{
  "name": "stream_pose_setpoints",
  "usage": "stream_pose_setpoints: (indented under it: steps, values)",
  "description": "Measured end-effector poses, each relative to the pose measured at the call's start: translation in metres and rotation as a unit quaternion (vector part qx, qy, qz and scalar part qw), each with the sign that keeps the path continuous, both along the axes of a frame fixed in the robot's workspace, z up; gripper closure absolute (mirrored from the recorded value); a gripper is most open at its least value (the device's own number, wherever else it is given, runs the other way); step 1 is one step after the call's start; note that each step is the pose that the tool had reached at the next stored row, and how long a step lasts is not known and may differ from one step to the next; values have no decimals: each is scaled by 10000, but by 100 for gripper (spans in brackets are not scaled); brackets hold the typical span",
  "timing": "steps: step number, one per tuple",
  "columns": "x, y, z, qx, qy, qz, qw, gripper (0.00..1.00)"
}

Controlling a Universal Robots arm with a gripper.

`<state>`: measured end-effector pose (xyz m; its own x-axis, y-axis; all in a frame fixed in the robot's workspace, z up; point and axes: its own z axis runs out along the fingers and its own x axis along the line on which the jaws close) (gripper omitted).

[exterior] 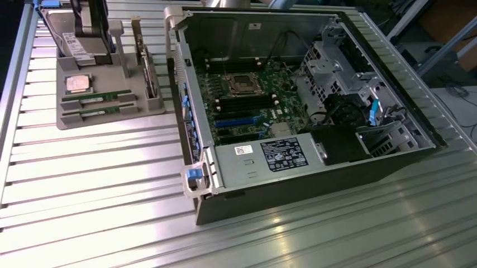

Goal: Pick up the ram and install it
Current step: 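Pick up the ram and move it above insertion slot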

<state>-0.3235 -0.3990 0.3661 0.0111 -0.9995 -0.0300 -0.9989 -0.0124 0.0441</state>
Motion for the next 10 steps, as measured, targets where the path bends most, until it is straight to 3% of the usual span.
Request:
stream_pose_setpoints:
  steps: [10]
  values:
    - [-20,0,-85,11,1,1,10000,64]
